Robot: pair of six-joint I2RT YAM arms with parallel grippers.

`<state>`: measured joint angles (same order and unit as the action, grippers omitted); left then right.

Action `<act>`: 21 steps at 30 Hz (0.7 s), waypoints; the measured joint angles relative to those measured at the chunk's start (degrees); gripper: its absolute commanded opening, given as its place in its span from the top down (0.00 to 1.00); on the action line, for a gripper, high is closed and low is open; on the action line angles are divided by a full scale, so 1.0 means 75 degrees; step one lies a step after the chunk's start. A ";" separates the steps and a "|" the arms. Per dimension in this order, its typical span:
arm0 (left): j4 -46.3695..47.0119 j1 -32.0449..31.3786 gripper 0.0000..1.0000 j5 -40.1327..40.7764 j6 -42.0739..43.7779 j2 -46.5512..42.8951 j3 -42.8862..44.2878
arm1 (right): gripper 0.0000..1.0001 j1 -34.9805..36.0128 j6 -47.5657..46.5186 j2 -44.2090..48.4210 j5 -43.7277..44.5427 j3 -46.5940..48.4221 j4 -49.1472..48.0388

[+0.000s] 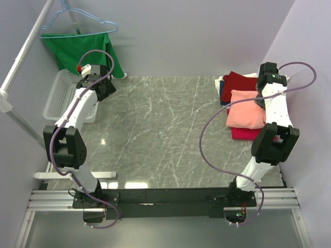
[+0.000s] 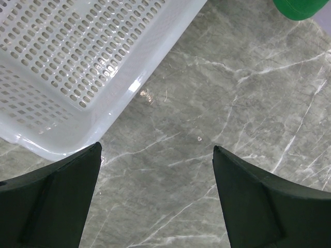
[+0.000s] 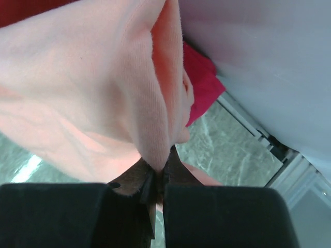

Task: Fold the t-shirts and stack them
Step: Neatly place the folded tshirt to the corner

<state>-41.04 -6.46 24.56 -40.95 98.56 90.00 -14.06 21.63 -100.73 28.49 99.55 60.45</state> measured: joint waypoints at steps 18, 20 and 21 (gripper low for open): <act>0.0012 0.0000 0.07 -0.0187 -0.0026 0.0111 0.0000 | 1.00 -0.0044 0.0973 -0.3095 0.1993 0.1886 0.1067; 0.0012 0.0000 0.07 -0.0192 -0.0029 0.0114 0.0000 | 1.00 -0.0108 0.1008 -0.3279 0.2189 0.2349 0.1189; 0.0012 0.0000 0.06 -0.0198 -0.0029 0.0117 0.0000 | 1.00 -0.0149 0.1037 -0.3386 0.2267 0.2570 0.1221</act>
<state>-40.95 -6.46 23.07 -41.17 99.44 90.00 -15.18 29.41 -126.13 45.50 118.83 69.60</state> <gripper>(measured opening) 0.934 0.039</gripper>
